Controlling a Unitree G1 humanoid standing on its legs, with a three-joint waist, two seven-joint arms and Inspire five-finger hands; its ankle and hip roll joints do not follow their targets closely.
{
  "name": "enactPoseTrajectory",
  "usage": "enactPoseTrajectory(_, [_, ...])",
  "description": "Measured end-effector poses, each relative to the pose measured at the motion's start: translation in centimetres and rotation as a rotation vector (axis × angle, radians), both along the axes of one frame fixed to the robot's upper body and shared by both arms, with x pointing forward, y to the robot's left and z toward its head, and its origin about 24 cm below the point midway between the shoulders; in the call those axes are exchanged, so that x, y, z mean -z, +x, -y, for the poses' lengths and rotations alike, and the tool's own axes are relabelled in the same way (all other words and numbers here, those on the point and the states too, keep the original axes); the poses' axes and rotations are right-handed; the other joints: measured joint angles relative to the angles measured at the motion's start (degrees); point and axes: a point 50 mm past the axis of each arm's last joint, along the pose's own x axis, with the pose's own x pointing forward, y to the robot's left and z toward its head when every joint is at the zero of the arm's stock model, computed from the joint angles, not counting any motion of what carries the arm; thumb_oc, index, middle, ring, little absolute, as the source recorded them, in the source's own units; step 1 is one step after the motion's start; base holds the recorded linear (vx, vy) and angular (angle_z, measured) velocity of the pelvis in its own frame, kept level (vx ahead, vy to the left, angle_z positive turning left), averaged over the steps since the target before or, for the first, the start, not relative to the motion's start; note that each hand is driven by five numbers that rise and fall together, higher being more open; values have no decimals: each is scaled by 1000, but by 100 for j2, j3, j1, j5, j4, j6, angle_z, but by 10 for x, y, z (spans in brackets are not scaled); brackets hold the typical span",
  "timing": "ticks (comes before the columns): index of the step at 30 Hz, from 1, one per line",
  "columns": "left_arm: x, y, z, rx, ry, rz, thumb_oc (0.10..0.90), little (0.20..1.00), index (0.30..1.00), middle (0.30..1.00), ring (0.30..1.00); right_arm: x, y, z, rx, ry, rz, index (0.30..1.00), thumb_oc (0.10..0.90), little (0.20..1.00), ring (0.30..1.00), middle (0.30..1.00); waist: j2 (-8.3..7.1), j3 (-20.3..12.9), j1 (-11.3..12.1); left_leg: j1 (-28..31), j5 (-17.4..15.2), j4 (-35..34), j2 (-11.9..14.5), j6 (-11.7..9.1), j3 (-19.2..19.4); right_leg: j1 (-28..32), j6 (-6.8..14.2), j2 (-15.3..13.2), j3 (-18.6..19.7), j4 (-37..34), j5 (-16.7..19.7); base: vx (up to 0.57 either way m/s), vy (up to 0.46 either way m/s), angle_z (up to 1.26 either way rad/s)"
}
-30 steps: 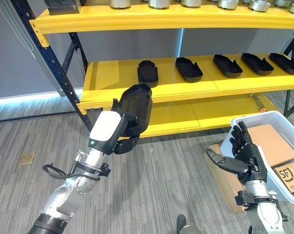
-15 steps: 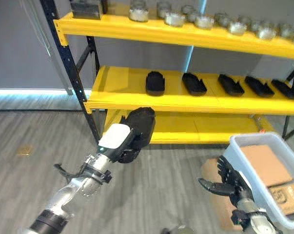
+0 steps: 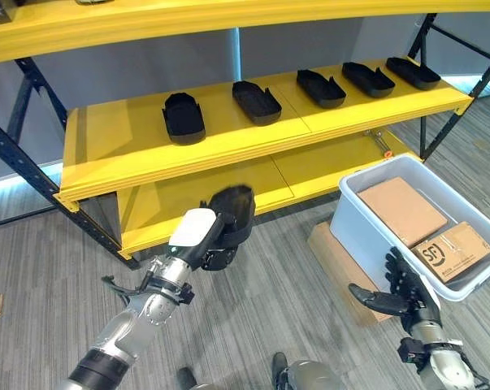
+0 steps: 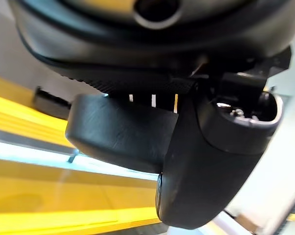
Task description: Move parts from the plastic box to the shelf.
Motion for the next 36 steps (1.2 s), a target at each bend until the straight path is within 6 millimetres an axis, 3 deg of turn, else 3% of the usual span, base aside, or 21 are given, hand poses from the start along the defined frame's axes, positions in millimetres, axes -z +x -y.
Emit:
enactPoseTrajectory(1, [-4, 2, 1, 6, 0, 17, 400, 300, 300, 300, 300, 0, 0, -1, -5, 0, 0, 1000, 900, 1000, 1000, 1000, -15, -12, 3, 126, -287, 15, -227, -69, 62, -35, 208, -236, 94, 103, -63, 102, 100, -12])
enactPoseTrajectory(3, [-11, 6, 1, 7, 7, 41, 400, 300, 300, 300, 300, 3, 0, -9, -41, 11, -9, 1000, 900, 1000, 1000, 1000, -105, -37, 30, 64, -532, 76, -656, 150, 194, -50, 529, -683, 182, -82, 76, 81, 77, -8])
enactPoseTrajectory(7, [-12, 7, -6, -15, 33, 39, 400, 300, 300, 300, 300, 9, 4, -29, -111, 52, -19, 1000, 900, 1000, 1000, 1000, -118, -39, 166, 81, -672, 79, -974, 353, 272, 297, 803, -942, 217, -795, 481, 59, 38, 1])
enactPoseTrajectory(13, [-10, 5, -11, -34, 44, 27, 400, 300, 300, 300, 300, 3, 13, -30, -120, 49, 15, 1000, 900, 1000, 1000, 1000, -144, -40, 226, 91, -679, 53, -963, 361, 262, 454, 832, -900, 172, -1095, 617, 46, 8, 1])
enactPoseTrajectory(19, [-9, 3, -9, -23, 38, 25, 400, 300, 300, 300, 300, 2, 14, -29, -115, 49, 20, 1000, 900, 1000, 1000, 1000, -273, -53, 223, 74, -690, 84, -928, 350, 261, 448, 805, -879, 179, -1119, 641, 55, -12, -2])
enactPoseTrajectory(25, [-14, 8, 2, 21, 49, 41, 400, 300, 300, 300, 300, -6, 29, -33, -138, 62, 66, 1000, 900, 1000, 1000, 1000, -295, -71, 248, -345, -1083, 822, -873, 398, 26, 419, 763, -948, 133, -1042, 630, 106, 99, 9])
enactPoseTrajectory(29, [-18, 12, 8, 46, 53, 57, 400, 300, 300, 300, 300, -15, 32, -37, -159, 62, 103, 1000, 900, 1000, 1000, 1000, -323, -105, 155, -435, -1449, 1062, -1415, 667, -45, 82, 1011, -1444, 163, -158, 427, 90, 220, 21])
enactPoseTrajectory(31, [-19, 15, 11, 55, 58, 64, 400, 300, 300, 300, 300, -16, 35, -40, -167, 69, 113, 1000, 900, 1000, 1000, 1000, -240, -145, 215, -600, -1550, 1193, -1462, 809, -117, -523, 1025, -1600, 434, 783, 445, 55, 226, 6])
enactPoseTrajectory(32, [-19, 15, 12, 56, 60, 68, 400, 300, 300, 300, 300, -11, 31, -45, -165, 93, 99, 1000, 900, 1000, 1000, 1000, -260, -142, 52, -619, -1584, 1292, -1645, 978, -65, -983, 999, -1693, 765, 1517, 840, 90, 198, 7])
enactPoseTrajectory(33, [-18, 15, 11, 55, 66, 66, 400, 300, 300, 300, 300, -10, 32, -49, -166, 103, 98, 1000, 900, 1000, 1000, 1000, -253, -142, 48, -590, -1661, 1287, -1649, 1073, -40, -1211, 983, -1805, 804, 1848, 1051, 299, 77, -21])
enactPoseTrajectory(34, [-14, 13, 8, 47, 69, 49, 400, 300, 300, 300, 300, -6, 27, -51, -176, 107, 74, 1000, 900, 1000, 1000, 1000, -243, -170, 94, -446, -1652, 1239, -1706, 1110, 165, -1320, 914, -1986, 622, 1925, 1060, 228, -18, -42])
enactPoseTrajectory(35, [-14, 12, 6, 41, 70, 53, 400, 300, 300, 300, 300, -4, 24, -52, -176, 111, 66, 1000, 900, 1000, 1000, 1000, -263, -180, 73, -398, -1777, 1171, -1790, 1077, 182, -1372, 995, -2066, 599, 1673, 915, 339, -134, -54])
enactPoseTrajectory(36, [-15, 12, 4, 37, 77, 55, 400, 300, 300, 300, 300, -5, 24, -54, -180, 113, 69, 1000, 900, 1000, 1000, 1000, -264, -183, 91, -394, -1715, 1072, -1846, 1078, 248, -1284, 1073, -2153, 407, 895, 779, 183, -173, -25])
